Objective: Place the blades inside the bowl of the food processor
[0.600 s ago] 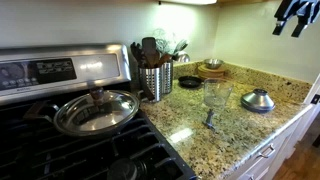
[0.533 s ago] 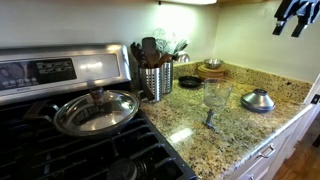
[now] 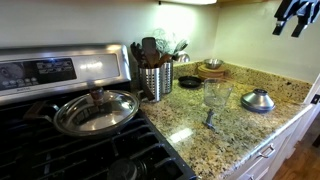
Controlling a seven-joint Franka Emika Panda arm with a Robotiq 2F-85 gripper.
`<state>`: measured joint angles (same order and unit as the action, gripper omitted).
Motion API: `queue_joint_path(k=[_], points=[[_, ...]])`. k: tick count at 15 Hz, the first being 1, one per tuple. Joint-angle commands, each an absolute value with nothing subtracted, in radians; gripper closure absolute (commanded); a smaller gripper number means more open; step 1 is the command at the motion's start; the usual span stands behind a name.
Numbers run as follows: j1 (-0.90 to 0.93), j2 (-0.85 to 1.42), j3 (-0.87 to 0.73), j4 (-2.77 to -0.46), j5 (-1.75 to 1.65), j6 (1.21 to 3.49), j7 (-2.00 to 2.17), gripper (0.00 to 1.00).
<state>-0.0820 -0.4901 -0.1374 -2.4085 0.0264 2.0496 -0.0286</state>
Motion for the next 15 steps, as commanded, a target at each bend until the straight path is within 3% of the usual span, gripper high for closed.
queue_joint_path(k=[1,10,15], points=[[-0.091,-0.489,-0.13,-2.406,0.031,2.046,-0.033,0.0],[-0.065,-0.409,-0.04,-2.416,0.008,2.089,0.027,0.0],[-0.025,-0.333,0.052,-2.432,0.028,2.219,0.116,0.0]])
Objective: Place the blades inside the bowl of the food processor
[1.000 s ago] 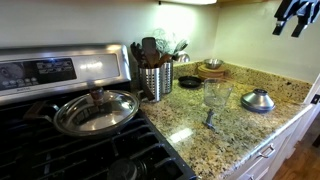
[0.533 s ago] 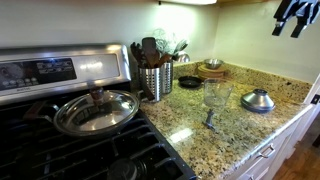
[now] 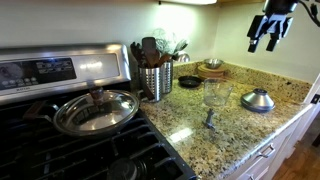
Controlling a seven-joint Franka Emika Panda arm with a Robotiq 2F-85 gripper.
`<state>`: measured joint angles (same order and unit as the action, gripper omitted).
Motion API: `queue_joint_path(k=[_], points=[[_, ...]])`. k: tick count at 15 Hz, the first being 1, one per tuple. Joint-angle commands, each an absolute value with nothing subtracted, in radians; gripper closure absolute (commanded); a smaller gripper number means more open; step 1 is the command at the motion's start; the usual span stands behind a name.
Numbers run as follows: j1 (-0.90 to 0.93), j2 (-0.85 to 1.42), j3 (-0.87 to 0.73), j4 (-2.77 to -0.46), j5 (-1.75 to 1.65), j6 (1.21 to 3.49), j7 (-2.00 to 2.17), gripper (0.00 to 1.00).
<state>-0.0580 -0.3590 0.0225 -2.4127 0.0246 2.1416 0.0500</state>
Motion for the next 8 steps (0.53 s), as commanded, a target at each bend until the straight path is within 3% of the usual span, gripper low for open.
queue_joint_path(k=[1,8], points=[[-0.016,-0.321,0.065,-2.434,0.026,2.242,0.131,0.0],[0.024,-0.269,0.098,-2.424,0.02,2.249,0.143,0.0]])
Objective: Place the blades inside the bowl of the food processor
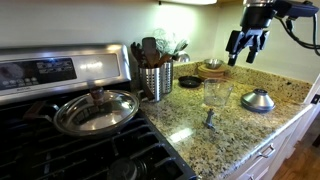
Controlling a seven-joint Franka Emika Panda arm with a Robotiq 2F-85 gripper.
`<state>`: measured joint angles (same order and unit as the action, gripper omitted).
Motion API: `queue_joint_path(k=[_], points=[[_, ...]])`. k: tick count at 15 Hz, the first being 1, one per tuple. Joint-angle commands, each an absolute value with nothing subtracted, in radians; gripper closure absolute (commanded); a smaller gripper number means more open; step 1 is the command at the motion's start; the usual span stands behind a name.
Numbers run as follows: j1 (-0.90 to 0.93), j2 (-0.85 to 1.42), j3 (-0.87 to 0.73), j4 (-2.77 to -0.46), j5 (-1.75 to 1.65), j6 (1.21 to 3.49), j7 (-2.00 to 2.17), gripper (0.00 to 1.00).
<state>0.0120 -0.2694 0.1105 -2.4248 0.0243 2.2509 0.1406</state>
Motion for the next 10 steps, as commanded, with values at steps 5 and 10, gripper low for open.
queue_joint_path(k=[5,10], points=[[0.034,-0.251,0.102,-2.426,0.038,2.268,0.142,0.0],[0.084,-0.188,0.126,-2.437,0.075,2.317,0.135,0.0]])
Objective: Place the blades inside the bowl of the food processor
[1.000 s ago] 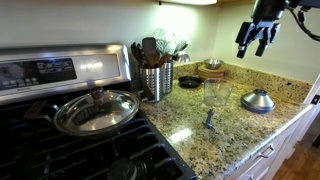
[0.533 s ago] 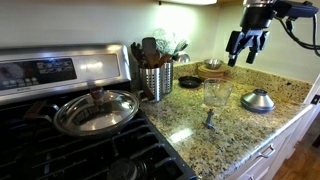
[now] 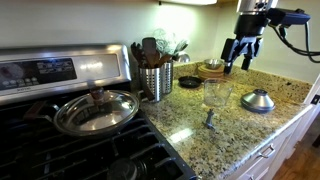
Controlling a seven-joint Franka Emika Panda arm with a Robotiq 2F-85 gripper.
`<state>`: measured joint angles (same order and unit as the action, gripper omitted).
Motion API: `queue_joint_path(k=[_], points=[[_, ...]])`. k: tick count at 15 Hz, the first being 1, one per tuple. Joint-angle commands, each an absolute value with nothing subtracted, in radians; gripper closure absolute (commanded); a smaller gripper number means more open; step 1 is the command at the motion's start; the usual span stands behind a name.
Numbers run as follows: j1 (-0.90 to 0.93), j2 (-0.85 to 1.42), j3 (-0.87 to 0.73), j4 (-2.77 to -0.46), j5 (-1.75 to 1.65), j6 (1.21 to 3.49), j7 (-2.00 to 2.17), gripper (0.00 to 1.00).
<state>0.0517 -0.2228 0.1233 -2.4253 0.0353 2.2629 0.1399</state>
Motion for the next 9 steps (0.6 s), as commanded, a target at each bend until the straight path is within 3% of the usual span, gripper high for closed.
queue_joint_path(k=[1,9], points=[[0.092,-0.167,0.129,-2.436,0.091,2.341,0.142,0.0],[0.114,0.01,0.137,-2.427,0.143,2.539,0.153,0.0]])
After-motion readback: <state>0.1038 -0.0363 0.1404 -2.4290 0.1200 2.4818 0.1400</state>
